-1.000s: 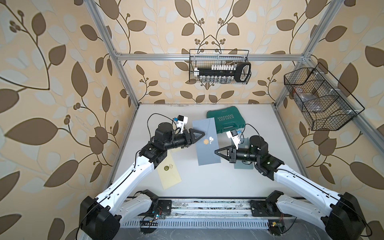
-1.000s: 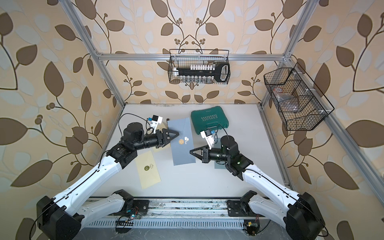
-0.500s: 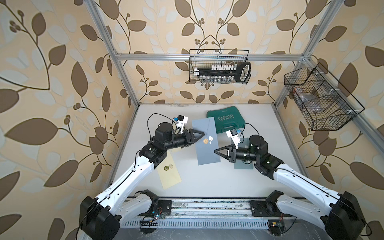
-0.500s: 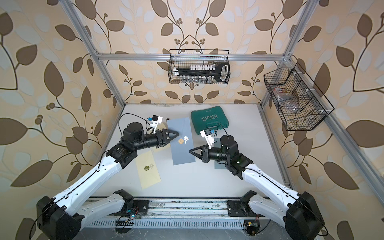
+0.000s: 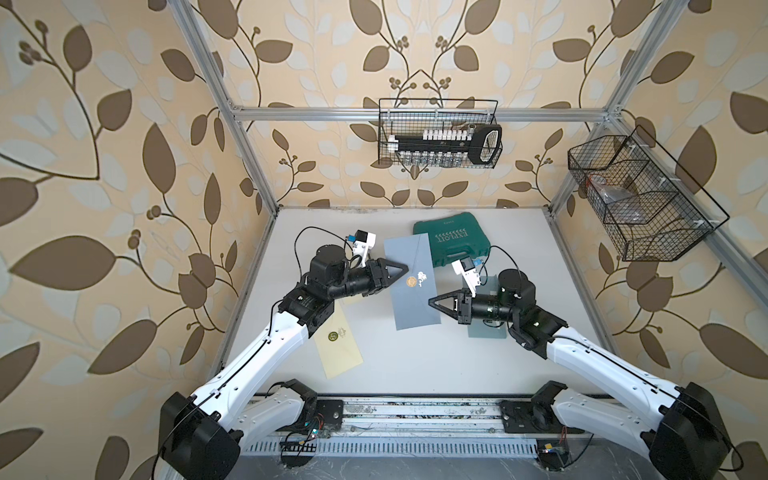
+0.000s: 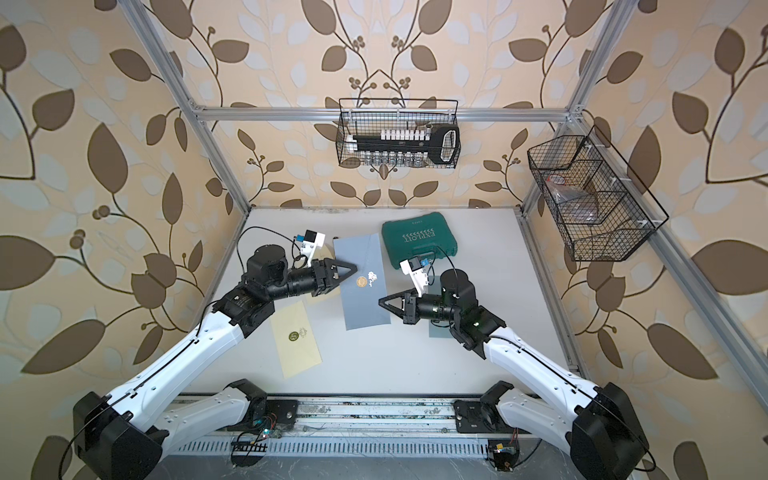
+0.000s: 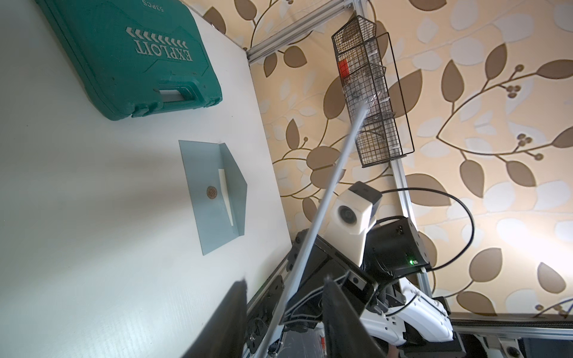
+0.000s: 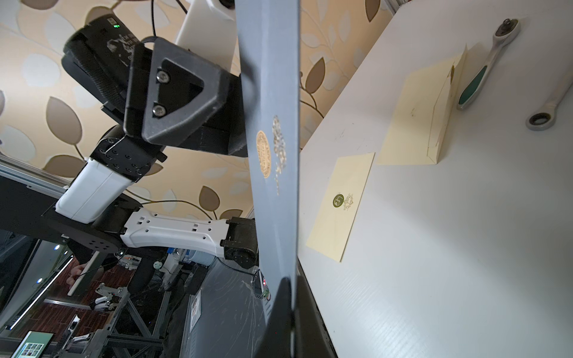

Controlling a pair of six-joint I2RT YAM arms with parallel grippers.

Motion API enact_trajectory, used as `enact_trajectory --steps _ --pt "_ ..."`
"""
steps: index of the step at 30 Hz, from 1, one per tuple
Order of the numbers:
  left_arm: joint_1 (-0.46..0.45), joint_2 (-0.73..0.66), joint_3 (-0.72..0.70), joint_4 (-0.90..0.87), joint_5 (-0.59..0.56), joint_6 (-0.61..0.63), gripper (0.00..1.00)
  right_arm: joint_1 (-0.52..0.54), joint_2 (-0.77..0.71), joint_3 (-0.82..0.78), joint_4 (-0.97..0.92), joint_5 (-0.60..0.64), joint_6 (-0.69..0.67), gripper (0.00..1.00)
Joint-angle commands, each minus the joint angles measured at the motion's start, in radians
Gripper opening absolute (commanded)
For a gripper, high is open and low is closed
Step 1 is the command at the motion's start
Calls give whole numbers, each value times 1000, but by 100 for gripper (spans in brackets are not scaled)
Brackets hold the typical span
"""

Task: Open the envelope
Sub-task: Pick up the envelope from the center of the board.

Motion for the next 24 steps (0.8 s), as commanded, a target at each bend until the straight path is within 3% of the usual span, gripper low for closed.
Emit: enact_trajectory --steps 1,5,20,22,24 --pt "1 -27 1 35 11 11 40 -1 6 23 -11 11 -15 4" --pt "2 -27 -2 39 12 11 39 -1 0 18 -13 14 -15 4" --pt "1 -39 -5 25 4 15 15 -1 -15 13 -17 21 -13 8" --pt "1 -39 -5 19 2 22 8 -1 -20 12 -21 26 -11 14" --pt "1 -42 -5 5 -8 36 0 -1 -26 15 -40 33 -20 27"
